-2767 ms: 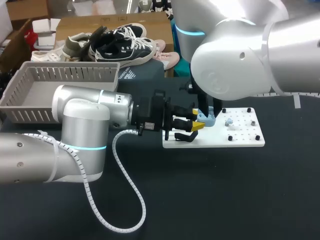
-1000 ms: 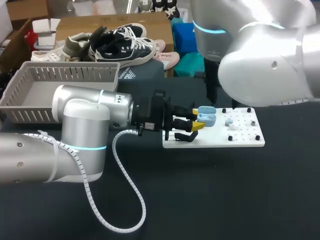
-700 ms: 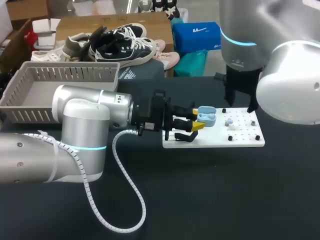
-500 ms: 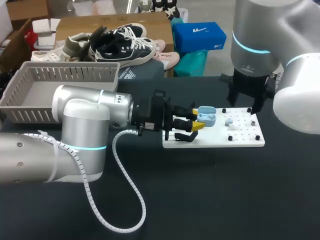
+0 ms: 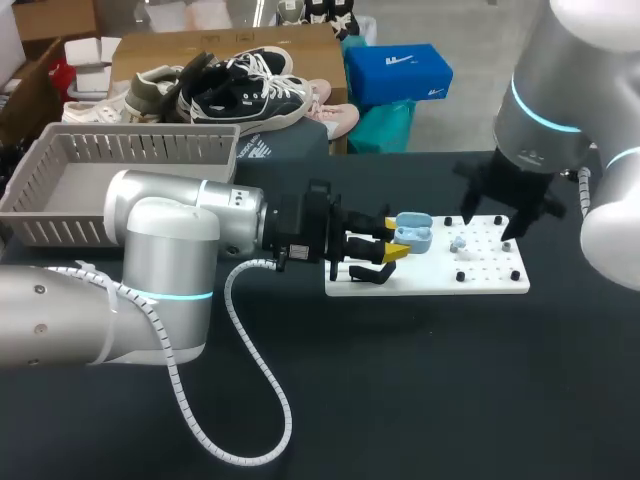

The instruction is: Pick up each earbud case from the left stands, insert the matching earbuds, close the lid, and place the case in the box.

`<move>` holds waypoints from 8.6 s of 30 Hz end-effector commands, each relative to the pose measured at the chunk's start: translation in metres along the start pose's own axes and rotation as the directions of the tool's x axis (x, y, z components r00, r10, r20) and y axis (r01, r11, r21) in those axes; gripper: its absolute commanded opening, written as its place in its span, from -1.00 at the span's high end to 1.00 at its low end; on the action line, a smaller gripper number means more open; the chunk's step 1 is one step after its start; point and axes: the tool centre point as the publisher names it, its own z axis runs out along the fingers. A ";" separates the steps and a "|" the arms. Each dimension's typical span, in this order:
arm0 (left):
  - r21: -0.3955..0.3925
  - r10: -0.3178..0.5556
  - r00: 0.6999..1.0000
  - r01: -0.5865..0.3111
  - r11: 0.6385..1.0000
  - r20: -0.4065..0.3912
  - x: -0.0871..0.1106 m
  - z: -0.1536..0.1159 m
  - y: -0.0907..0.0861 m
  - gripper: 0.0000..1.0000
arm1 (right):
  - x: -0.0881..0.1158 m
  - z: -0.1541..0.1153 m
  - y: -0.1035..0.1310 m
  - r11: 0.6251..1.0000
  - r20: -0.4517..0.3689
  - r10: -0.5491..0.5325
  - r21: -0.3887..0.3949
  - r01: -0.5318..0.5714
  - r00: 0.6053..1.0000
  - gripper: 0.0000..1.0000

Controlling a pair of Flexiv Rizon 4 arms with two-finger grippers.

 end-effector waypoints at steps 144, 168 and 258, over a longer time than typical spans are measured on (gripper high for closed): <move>-0.001 0.001 1.000 -0.001 1.000 0.002 0.001 0.000 0.000 1.00 | 0.072 -0.086 0.084 0.852 -0.239 -0.523 -0.162 0.498 0.818 1.00; -0.001 0.001 1.000 -0.001 1.000 0.002 0.001 0.000 0.000 1.00 | 0.075 -0.071 0.091 0.828 -0.194 -0.560 -0.165 0.536 0.805 1.00; -0.001 0.001 1.000 -0.001 1.000 0.002 0.001 0.000 0.000 1.00 | 0.029 -0.052 0.081 0.910 -0.118 -0.412 -0.013 0.414 0.903 -1.00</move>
